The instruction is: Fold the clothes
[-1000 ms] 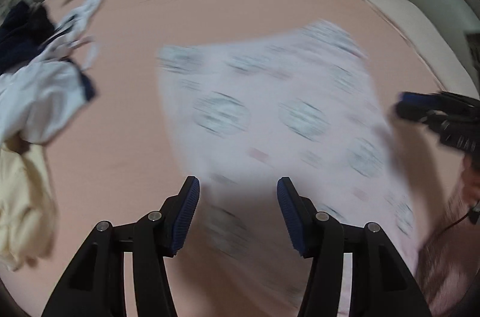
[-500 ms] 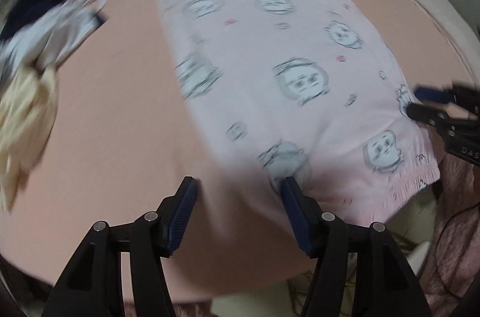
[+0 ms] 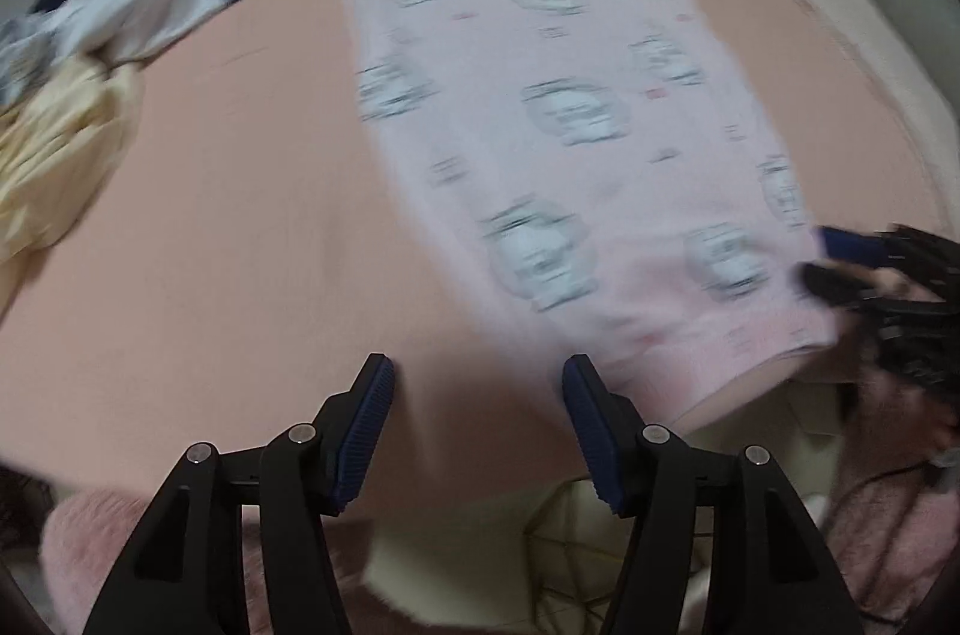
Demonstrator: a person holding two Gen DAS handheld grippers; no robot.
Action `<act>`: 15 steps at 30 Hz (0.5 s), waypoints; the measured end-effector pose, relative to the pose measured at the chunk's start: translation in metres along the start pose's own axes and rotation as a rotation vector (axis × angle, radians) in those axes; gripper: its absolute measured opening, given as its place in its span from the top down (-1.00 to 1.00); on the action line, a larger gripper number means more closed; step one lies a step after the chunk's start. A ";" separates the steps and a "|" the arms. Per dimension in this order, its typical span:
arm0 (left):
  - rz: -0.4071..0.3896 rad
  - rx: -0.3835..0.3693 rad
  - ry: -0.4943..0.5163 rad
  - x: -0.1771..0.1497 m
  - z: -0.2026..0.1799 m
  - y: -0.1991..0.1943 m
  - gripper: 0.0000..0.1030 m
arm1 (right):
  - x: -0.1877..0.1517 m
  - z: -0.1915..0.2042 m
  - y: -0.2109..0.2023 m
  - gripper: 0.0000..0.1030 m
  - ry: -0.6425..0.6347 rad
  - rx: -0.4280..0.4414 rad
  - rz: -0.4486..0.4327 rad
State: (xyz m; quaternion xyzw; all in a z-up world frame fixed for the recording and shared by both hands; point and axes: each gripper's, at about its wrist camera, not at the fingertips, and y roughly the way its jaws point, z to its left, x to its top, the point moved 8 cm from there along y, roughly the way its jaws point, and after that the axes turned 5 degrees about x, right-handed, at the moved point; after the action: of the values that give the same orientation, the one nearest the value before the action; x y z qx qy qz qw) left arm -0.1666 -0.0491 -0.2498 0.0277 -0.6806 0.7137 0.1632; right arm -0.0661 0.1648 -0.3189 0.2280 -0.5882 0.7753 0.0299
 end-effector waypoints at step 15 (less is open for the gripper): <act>-0.085 -0.281 -0.324 -0.021 -0.016 -0.028 -0.09 | -0.009 0.001 -0.030 0.16 0.159 0.087 -0.100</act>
State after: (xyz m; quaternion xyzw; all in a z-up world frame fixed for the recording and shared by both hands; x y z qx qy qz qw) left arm -0.1362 -0.0366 -0.2298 0.1476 -0.7889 0.5906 0.0837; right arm -0.0484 0.1756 -0.2949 0.1961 -0.5376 0.8133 0.1052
